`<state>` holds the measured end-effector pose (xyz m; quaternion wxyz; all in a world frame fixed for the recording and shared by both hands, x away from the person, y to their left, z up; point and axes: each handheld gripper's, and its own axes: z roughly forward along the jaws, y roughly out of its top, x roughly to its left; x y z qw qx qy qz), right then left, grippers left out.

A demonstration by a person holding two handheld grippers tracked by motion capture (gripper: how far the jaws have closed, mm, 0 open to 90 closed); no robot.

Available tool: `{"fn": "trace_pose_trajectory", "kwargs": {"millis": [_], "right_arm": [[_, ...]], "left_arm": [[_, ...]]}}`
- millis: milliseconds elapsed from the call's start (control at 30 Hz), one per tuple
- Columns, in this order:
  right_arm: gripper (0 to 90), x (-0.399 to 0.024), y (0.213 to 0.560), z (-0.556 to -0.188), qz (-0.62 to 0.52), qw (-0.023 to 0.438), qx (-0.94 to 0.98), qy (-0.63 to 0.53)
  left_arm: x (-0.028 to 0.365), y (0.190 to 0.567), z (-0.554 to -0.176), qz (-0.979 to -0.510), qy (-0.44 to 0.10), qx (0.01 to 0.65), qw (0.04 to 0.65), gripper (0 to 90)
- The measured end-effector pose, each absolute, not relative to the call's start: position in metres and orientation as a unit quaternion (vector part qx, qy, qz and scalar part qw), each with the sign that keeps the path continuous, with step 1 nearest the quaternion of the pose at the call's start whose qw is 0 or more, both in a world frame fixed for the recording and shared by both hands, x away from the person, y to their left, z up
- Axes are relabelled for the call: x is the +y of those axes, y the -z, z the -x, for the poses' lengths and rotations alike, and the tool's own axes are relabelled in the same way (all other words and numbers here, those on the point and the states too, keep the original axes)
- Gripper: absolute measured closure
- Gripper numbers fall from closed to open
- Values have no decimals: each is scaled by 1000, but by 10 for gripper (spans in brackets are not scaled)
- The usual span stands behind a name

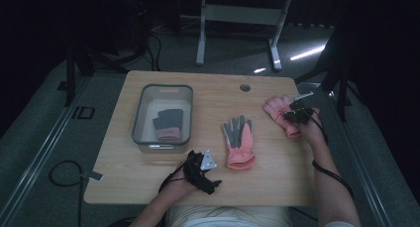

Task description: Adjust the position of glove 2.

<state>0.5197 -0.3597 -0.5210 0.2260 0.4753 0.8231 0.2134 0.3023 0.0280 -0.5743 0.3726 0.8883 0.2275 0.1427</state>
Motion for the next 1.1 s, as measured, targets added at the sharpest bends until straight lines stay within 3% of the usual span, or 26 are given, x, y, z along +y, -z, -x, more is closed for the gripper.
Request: {"fn": "trace_pose_trajectory", "kwargs": {"millis": [167, 300, 600, 667, 900, 1100], "right_arm": [[862, -356, 508, -517, -490, 228, 817, -202], [868, -355, 489, -499, -515, 223, 793, -237], [868, -350, 456, -448, -534, 240, 758, -289], [868, -350, 443, -416, -547, 245, 738, -309], [869, -342, 447, -371, -573, 260, 713, -310], [871, -330, 460, -358, -579, 270, 706, -306]], "left_arm": [[28, 574, -302, -888, -142, 224, 374, 5], [28, 574, -302, -888, -143, 225, 375, 5], [28, 574, -301, -888, -146, 223, 375, 5], [28, 574, -301, -889, -146, 222, 374, 5], [28, 574, -301, -888, -150, 224, 373, 5], [28, 574, -300, -887, -149, 224, 375, 5]]}}
